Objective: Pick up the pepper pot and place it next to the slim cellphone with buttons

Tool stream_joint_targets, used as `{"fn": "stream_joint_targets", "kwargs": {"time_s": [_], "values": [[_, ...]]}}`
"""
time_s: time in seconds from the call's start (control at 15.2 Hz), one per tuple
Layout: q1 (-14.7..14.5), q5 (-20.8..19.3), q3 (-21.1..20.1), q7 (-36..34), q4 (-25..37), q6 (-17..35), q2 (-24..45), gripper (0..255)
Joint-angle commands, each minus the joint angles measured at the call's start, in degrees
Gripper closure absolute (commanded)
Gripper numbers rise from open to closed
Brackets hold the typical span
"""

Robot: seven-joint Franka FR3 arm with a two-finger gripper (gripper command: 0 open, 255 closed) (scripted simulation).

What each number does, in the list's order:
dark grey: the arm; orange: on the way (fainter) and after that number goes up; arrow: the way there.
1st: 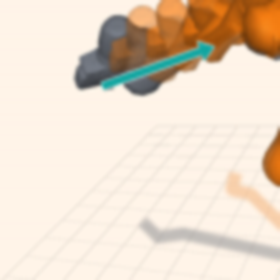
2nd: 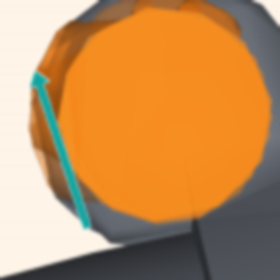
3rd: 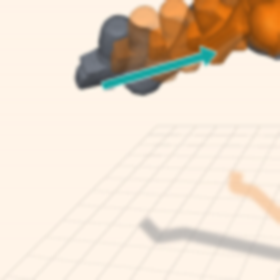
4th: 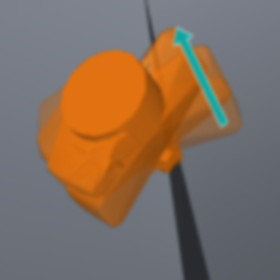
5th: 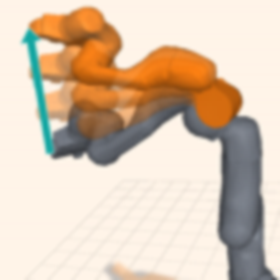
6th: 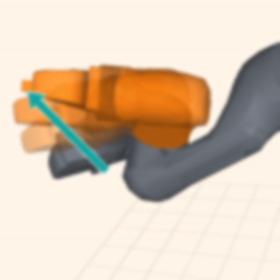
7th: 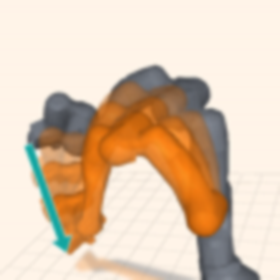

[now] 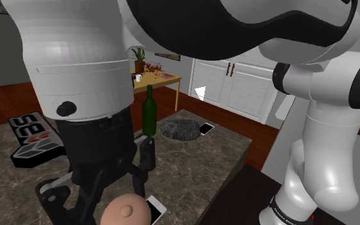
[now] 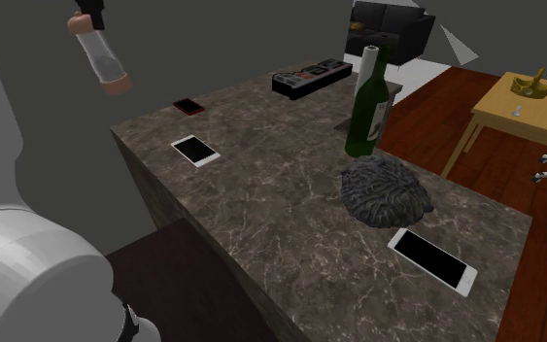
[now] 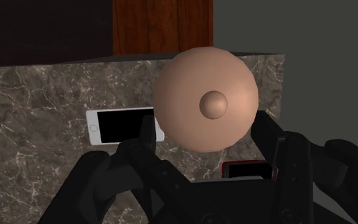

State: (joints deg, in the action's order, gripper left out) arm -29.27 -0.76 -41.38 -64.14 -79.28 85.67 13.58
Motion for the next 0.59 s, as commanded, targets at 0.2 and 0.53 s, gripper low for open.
{"fn": "stream_joint_targets", "kwargs": {"time_s": [0.2,0.53], "values": [[0.86,0.77,0.13,0.83,-5.24,4.22,-1.24,255],[1.39,1.19,0.26,1.48,-9.84,8.25,-1.91,255]]}}
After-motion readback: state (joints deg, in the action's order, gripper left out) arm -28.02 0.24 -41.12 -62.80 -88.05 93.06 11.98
